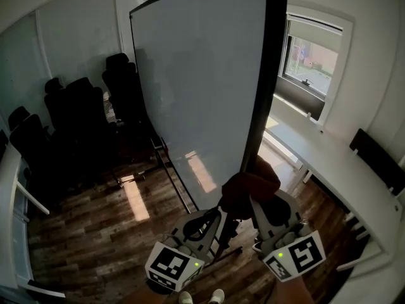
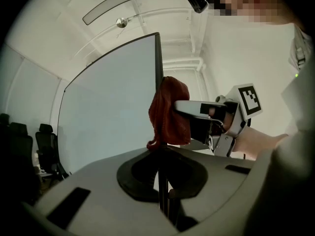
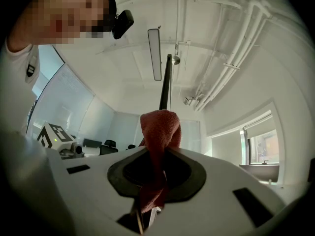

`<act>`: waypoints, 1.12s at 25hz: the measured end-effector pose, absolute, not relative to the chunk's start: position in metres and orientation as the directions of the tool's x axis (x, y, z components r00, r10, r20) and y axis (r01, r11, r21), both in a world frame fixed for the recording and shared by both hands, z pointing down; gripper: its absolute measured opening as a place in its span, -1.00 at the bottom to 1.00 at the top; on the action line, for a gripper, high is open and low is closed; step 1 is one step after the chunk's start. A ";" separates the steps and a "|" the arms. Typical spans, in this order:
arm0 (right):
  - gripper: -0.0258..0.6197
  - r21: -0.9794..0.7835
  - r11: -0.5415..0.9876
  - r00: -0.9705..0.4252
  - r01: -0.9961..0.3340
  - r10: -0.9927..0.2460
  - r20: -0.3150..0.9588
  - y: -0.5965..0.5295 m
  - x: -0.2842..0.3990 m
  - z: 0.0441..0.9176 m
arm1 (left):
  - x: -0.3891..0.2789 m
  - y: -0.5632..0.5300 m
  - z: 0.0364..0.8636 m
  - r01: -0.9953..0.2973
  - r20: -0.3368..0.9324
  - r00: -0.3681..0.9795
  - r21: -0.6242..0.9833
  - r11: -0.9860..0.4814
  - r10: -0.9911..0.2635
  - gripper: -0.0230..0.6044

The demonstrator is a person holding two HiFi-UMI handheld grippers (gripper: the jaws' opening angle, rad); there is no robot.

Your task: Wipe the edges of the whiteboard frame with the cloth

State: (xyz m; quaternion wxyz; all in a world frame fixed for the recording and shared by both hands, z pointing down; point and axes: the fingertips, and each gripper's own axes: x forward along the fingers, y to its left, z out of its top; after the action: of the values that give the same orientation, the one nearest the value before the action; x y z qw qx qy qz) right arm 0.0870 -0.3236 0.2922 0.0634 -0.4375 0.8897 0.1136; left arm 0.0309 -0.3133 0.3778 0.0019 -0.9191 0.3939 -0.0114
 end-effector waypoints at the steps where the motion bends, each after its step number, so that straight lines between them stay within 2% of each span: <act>1: -0.76 0.140 0.590 -0.606 -0.795 -0.768 -0.205 -0.324 0.087 0.298 | 0.029 -0.315 0.380 -0.724 0.021 0.689 -0.012 -0.689 -0.725 -0.90; 28: -0.76 0.085 0.574 -0.576 -0.815 -0.817 -0.011 -0.329 0.087 0.440 | 0.022 -0.318 0.418 -0.723 0.068 0.691 0.050 -0.690 -0.719 -0.90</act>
State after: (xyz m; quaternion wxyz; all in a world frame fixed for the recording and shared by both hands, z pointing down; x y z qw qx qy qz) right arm 0.0867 -0.3294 0.4401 -0.0147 -0.4599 0.8869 0.0403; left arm 0.0217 -0.3178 0.4181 -0.0363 -0.9189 0.3923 -0.0213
